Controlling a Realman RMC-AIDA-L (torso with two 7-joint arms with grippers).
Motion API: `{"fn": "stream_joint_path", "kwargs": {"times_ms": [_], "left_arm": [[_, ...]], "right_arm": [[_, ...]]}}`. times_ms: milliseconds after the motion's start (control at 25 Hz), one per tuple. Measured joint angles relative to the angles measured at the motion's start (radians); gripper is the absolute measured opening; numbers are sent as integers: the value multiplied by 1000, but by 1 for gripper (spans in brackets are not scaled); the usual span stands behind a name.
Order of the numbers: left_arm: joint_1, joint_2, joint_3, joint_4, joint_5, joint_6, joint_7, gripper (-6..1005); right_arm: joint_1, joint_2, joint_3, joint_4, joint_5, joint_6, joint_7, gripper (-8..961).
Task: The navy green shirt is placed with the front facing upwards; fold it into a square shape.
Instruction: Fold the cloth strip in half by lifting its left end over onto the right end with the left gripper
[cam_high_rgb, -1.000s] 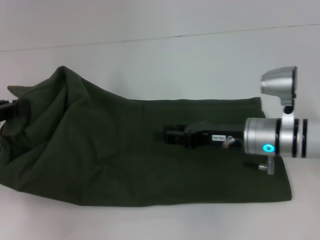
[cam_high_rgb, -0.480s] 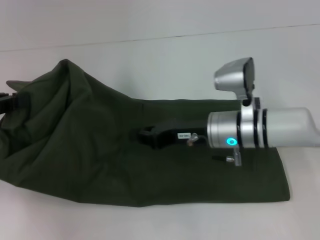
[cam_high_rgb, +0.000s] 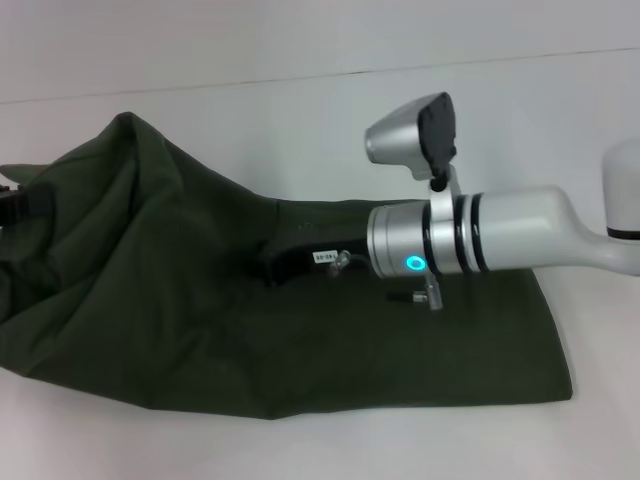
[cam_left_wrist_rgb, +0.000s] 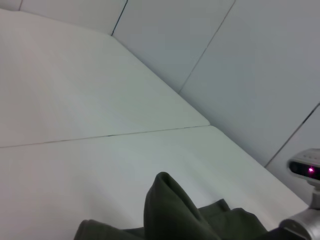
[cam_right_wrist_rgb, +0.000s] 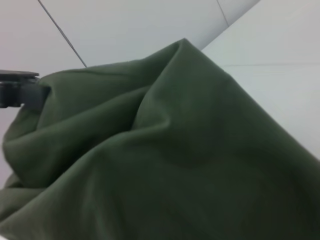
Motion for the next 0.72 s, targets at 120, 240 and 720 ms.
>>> {"fn": "stream_joint_path", "kwargs": {"times_ms": [120,240,720], "left_arm": [[3,0,-6,0,-14,13,0,43],[5,0,-8,0,-27,29,0,43],[9,-2,-9,0,-63,70,0,43]], "right_arm": [[32,0,-4,22,-1,31,2,40],[62,1,-5,42,-2,58,0,41],[170,10,9,103,2,96,4,46]]}}
